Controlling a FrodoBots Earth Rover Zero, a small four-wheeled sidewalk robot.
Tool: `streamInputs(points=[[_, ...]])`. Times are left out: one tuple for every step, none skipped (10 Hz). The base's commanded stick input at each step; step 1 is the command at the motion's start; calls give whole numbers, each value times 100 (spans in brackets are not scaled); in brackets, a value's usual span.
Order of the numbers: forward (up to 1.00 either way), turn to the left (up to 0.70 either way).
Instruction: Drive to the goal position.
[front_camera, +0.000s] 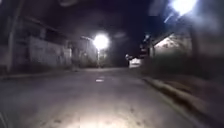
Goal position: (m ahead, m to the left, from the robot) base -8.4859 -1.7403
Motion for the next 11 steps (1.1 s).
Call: streamInputs(points=[[50, 0], [50, 0], [50, 0], [50, 0], [50, 0], [50, -10], [50, -50], [50, -50], [50, -50], [50, -50], [50, -50]])
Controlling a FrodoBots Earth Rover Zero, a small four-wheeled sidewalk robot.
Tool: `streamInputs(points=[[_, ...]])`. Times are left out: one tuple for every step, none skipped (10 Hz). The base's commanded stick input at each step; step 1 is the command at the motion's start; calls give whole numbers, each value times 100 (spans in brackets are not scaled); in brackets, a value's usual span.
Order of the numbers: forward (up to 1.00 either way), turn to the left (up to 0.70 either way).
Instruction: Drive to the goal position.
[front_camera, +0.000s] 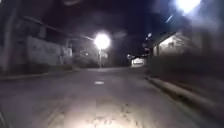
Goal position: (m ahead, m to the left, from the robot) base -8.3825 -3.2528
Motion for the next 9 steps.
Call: streamInputs(points=[[50, -50], [50, -50], [50, -50], [50, -17], [50, 0], [50, 0], [50, 0], [50, 0], [50, 0]])
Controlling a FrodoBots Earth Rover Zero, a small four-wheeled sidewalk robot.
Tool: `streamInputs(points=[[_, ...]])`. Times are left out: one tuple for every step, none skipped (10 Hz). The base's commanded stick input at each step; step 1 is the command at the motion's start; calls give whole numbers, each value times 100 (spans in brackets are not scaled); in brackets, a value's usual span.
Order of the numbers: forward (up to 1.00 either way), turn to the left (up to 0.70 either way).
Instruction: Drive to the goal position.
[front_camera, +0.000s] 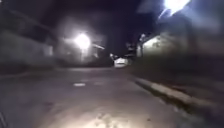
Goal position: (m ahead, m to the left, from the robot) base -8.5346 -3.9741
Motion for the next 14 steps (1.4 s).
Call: streamInputs(points=[[50, 0], [50, 0], [50, 0], [50, 0], [50, 0], [50, 0], [50, 0], [50, 0], [50, 0], [50, 0], [50, 0], [50, 0], [50, 0], [50, 0]])
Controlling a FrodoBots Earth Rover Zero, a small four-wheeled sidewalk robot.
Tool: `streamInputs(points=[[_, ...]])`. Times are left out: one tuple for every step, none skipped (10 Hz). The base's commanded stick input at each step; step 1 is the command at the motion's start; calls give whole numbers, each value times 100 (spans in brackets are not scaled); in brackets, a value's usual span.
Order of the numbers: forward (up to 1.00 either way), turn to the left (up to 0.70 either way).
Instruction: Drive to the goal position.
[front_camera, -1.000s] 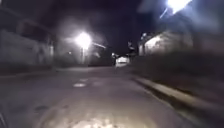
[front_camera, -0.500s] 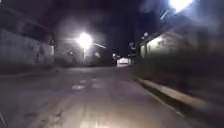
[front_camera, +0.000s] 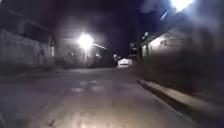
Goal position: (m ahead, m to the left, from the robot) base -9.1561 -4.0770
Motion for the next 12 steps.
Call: streamInputs(points=[[50, 0], [50, 0], [50, 0], [50, 0], [50, -46], [50, -50], [50, -50], [50, -50], [50, -50], [50, -35], [50, 0], [50, 0]])
